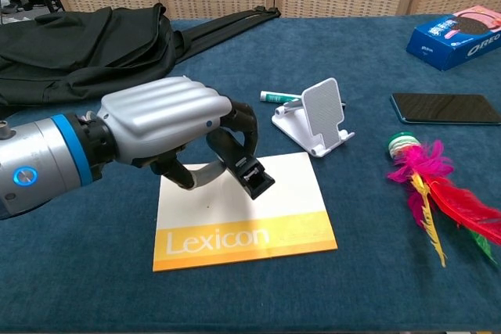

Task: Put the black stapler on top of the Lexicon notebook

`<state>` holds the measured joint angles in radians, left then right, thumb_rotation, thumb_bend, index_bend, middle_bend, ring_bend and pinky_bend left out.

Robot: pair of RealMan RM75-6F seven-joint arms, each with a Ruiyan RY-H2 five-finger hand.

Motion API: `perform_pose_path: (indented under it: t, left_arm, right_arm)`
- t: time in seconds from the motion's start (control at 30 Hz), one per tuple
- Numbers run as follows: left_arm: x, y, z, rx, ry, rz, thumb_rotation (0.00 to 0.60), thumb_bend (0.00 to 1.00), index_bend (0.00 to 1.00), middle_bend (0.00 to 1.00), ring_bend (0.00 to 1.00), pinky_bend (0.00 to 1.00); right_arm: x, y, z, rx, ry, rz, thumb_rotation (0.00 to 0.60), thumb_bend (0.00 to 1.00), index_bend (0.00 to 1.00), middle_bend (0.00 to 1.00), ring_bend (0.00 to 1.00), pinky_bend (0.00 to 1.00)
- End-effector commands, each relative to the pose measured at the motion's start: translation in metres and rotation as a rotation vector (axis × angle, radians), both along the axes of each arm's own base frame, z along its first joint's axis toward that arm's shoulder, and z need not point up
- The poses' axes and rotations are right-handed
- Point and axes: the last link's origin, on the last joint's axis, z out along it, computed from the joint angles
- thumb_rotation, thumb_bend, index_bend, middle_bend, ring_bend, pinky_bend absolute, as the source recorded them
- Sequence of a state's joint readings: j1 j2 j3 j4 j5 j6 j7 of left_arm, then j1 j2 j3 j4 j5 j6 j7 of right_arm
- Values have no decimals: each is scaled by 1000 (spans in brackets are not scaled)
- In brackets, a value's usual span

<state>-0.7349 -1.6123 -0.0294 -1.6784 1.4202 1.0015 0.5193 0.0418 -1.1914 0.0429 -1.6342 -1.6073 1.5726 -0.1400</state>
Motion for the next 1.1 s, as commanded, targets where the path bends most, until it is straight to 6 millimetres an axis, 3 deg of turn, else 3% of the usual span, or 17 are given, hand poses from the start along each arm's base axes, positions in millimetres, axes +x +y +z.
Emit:
perform_pose_path:
  t: [0.03,0.73,1.1]
  left_arm:
    - [-2,0,1,-5,13,-4,600,501,612,322,283,251]
    - [-9,-1,-3,-18,85,-5,600,420,607,321,282,251]
    - [-10,0,-2,-3,102,8,600,404,458,266,251,251]
  right_arm:
    - [0,0,-1,3,2,2,600,337,67,0,0,0]
    - [1,0,-1,-2,2,1,600,337,67,0,0,0]
    - [1,1,-1,-3,5,2,600,337,67,0,0,0]
